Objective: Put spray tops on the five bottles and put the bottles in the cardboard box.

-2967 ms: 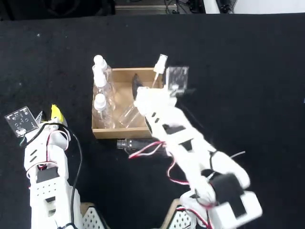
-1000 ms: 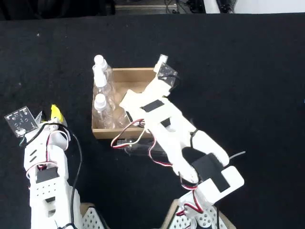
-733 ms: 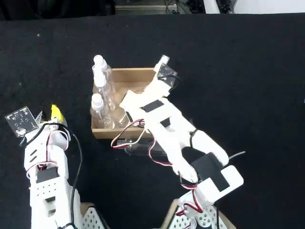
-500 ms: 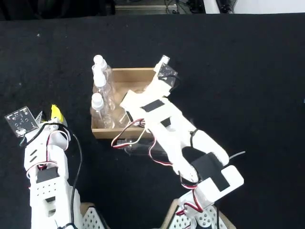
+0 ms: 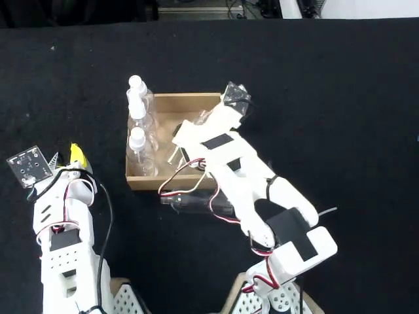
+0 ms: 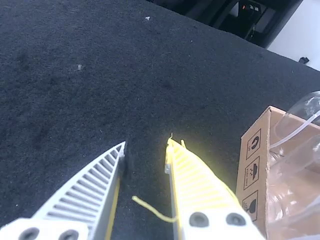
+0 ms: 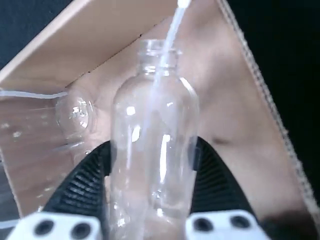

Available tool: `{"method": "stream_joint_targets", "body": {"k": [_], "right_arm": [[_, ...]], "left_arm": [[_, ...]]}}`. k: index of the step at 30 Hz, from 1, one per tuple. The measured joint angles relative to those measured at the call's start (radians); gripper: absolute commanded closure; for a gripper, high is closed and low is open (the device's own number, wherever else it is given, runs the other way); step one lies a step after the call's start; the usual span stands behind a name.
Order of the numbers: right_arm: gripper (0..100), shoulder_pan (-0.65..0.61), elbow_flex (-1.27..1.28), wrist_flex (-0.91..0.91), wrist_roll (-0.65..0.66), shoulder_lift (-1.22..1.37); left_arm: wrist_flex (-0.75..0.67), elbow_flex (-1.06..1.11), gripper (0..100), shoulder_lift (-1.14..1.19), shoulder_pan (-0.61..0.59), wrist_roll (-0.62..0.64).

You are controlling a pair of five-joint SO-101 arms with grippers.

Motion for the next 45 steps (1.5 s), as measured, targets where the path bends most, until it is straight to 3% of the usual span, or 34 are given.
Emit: {"method": "stream_joint_targets", "body": {"k": [14, 28, 36, 45], "right_arm": [[97.0, 0.048, 0.021, 0.0, 0.023, -0.026], [97.0, 0.144, 0.167, 0.0, 0.193, -0.305], [97.0, 0.209, 0.239, 0.0, 0.325, -0.502], [97.0, 0.354, 0.442, 0.0, 0.578, -0.812]], "left_arm": [[0.0, 0.0, 89, 0.0, 0.0, 0.0], [0.0, 0.0, 89, 0.0, 0.0, 0.0], [0.0, 0.0, 89, 0.0, 0.0, 0.0], [0.0, 0.0, 89, 0.0, 0.0, 0.0]]}}
